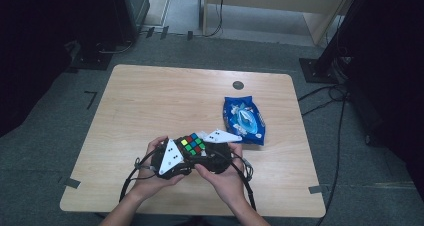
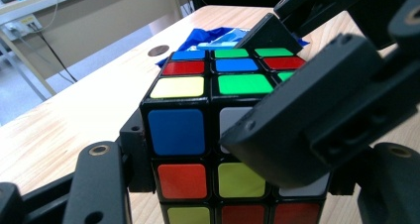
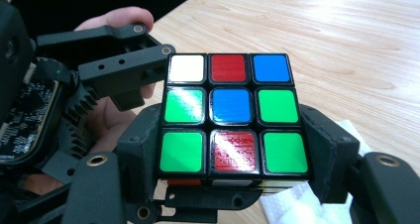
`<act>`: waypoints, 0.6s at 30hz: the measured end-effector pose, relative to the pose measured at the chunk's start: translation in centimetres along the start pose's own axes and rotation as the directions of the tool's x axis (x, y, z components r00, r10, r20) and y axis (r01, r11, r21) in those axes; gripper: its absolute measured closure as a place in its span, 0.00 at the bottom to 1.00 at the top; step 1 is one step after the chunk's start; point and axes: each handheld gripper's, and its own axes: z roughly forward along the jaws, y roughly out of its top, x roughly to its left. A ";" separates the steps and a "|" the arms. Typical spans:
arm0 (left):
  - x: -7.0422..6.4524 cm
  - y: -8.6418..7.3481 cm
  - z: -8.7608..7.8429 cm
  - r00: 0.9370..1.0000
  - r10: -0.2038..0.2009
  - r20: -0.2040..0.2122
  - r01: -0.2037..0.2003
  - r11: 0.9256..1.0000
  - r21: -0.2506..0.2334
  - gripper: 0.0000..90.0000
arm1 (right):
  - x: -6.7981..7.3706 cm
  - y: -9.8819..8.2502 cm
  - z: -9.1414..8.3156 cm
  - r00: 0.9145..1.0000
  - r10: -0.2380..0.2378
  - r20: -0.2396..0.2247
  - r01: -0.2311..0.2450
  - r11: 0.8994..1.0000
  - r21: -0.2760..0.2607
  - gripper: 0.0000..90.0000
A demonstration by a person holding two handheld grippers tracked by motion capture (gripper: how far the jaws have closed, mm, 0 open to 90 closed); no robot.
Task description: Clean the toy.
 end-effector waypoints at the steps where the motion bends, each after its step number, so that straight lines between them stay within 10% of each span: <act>1: 0.1 0.0 -0.1 1.000 -0.004 0.005 0.004 1.000 -0.002 0.37 | -0.1 0.0 0.0 1.000 0.003 -0.012 -0.003 1.000 -0.007 0.38; 9: 2.5 -0.6 -0.5 0.990 -0.138 -0.006 0.138 0.990 -0.005 0.38 | -1.8 0.8 -2.2 0.997 0.040 -0.063 -0.048 0.990 -0.133 0.36; 14: 5.3 -0.7 -1.6 0.956 -0.293 -0.010 0.292 0.956 -0.031 0.38 | -2.8 -0.1 -1.6 0.996 0.044 -0.080 -0.056 0.988 -0.147 0.37; 18: 6.2 -0.8 -2.3 0.943 -0.332 -0.035 0.330 0.943 -0.047 0.38 | -2.5 -1.2 0.1 0.998 -0.037 -0.053 0.031 0.994 -0.105 0.36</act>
